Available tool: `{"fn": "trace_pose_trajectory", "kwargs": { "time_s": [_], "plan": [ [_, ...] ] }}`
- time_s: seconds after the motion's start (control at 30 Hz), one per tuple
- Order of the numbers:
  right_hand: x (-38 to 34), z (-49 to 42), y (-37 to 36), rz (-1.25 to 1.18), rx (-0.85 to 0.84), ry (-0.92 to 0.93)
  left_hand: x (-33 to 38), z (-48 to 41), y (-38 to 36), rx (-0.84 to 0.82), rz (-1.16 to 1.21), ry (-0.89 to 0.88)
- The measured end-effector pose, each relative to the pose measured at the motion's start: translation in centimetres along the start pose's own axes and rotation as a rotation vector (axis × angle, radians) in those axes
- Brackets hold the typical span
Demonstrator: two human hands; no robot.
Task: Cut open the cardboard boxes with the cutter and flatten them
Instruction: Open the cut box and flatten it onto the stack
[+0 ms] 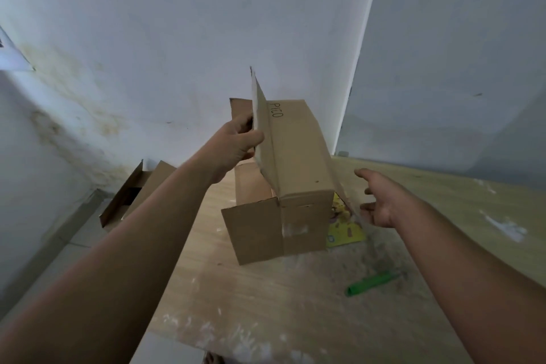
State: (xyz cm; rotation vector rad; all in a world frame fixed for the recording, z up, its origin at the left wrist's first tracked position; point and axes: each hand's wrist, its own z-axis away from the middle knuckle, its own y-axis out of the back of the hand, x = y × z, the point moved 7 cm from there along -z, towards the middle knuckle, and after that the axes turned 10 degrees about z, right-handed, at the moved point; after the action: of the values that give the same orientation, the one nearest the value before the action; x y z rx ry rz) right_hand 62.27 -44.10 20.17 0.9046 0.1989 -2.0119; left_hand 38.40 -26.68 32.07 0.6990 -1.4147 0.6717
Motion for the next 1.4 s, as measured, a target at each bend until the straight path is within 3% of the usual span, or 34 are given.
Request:
{"fn": "trace_pose_trajectory", "kwargs": {
  "time_s": [0.07,0.2,0.3,0.4,0.5,0.6,0.67,0.77,0.9,1.1,1.3,1.4],
  "plan": [
    [0.4,-0.1,-0.7,-0.052,-0.061,-0.003,0.1,0.1,0.4,0.036,-0.003,-0.016],
    [-1.8,0.6,0.7,-0.255,0.181,0.226,1.1,0.5,-0.1,0.076,-0.020,-0.118],
    [-4.6,3.2,-1.1,-0.413,-0.031,0.436,1.9,0.5,-0.7,0.154,-0.084,-0.213],
    [-5.8,6.8,-4.4,-0.235,-0.192,0.627,1.9,0.5,-1.6,0.192,-0.216,-0.250],
    [-5.1,10.0,-8.5,-0.046,-0.348,0.822,1.7,0.4,-2.3,0.248,-0.194,-0.228],
    [-3.7,9.9,-10.5,-0.013,-0.422,0.806,1.3,0.0,-2.8,0.179,-0.273,-0.174],
    [-3.3,7.8,-10.2,-0.032,-0.319,0.666,0.5,-0.4,-3.2,0.062,-0.448,-0.072],
    [-3.1,5.3,-9.5,0.122,-0.206,0.552,-0.3,-0.6,-3.1,0.005,-0.400,0.064],
    [-2.0,3.6,-11.0,0.594,-0.329,0.637,-0.5,-0.8,-1.8,0.039,-0.286,0.110],
    [-2.9,1.6,-11.7,1.080,-0.114,0.811,-0.7,-1.8,-0.5,0.110,-0.321,0.115],
    [-4.6,3.8,-12.2,1.313,0.212,1.088,-0.9,-3.5,0.5,0.142,-0.344,0.136],
    [-5.0,4.3,-12.2,1.179,0.367,1.119,-0.7,-3.9,1.5,0.176,-0.377,0.136]
  ]
}}
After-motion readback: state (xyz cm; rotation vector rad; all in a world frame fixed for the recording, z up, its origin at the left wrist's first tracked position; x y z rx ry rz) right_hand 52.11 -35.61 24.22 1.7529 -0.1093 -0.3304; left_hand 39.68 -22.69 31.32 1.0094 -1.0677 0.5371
